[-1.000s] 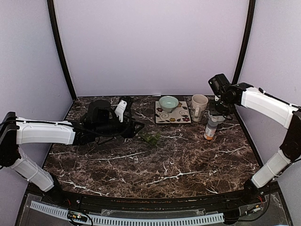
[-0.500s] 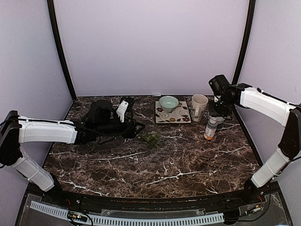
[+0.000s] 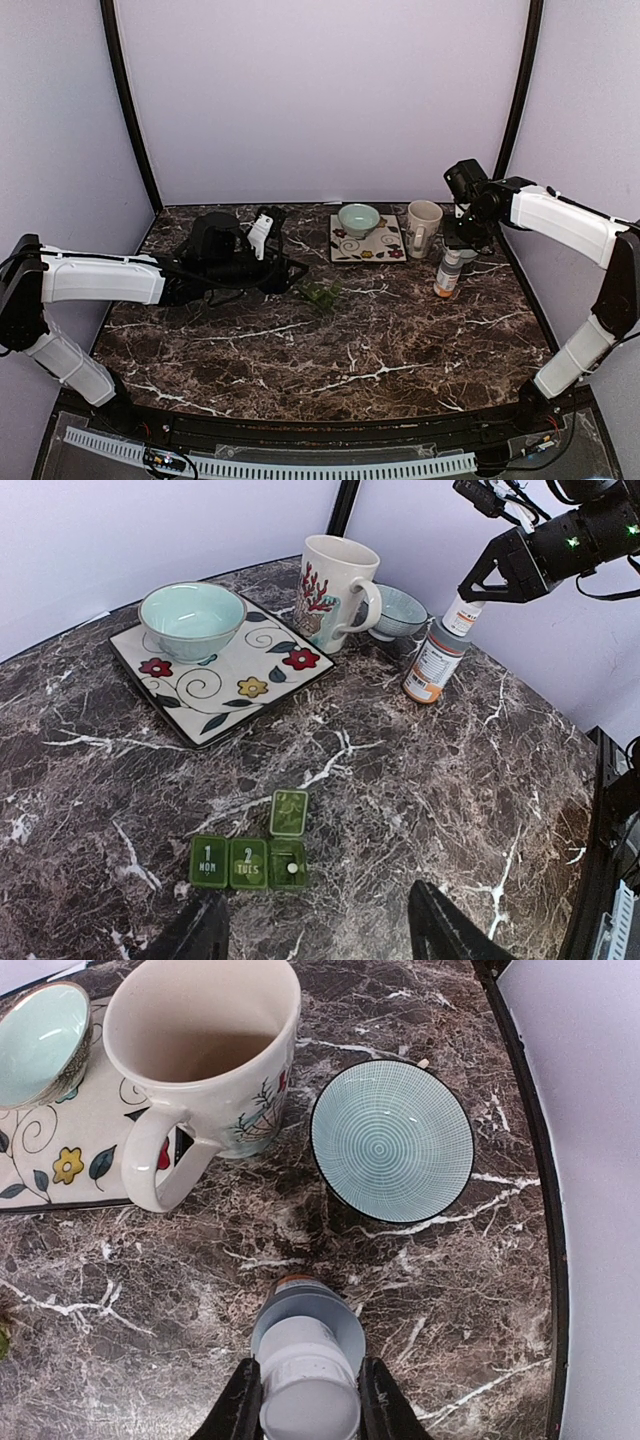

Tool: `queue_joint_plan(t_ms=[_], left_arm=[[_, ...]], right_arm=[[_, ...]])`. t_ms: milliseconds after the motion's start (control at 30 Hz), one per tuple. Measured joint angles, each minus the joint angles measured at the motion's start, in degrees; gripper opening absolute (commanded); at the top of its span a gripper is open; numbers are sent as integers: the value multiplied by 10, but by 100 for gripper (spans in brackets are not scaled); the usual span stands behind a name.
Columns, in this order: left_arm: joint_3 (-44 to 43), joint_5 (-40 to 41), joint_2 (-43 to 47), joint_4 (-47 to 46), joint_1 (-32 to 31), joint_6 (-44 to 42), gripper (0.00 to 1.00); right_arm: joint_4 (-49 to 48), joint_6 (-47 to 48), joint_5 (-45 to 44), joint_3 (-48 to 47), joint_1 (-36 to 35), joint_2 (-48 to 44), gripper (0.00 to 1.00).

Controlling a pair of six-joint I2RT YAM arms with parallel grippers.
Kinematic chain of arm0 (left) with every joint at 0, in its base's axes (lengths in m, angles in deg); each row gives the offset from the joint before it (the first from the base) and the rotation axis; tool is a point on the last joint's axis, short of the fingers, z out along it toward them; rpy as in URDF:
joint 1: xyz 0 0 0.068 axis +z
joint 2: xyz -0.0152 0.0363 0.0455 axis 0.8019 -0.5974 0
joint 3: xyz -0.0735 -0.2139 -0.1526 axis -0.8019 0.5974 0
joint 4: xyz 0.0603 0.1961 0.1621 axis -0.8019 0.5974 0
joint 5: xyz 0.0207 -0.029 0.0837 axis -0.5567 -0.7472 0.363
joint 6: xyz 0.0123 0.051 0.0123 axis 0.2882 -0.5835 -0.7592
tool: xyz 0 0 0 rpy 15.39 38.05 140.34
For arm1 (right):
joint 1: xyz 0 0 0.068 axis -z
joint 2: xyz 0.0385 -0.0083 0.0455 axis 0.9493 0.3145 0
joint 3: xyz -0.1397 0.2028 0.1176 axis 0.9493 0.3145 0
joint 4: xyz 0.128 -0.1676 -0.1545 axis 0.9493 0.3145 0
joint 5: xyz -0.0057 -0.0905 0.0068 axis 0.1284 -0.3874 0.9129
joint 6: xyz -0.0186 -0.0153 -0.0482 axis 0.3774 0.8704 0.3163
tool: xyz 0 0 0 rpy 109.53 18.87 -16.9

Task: Sort the pills into containers
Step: Place the pill bottle on the pill bottle.

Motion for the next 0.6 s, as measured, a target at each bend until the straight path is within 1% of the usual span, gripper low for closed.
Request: queue_joint_plan(t_ms=[600], left_arm=[[0,-2,-1,0,3,4,63]], right_arm=[[3,0,-3,0,0,0,0]])
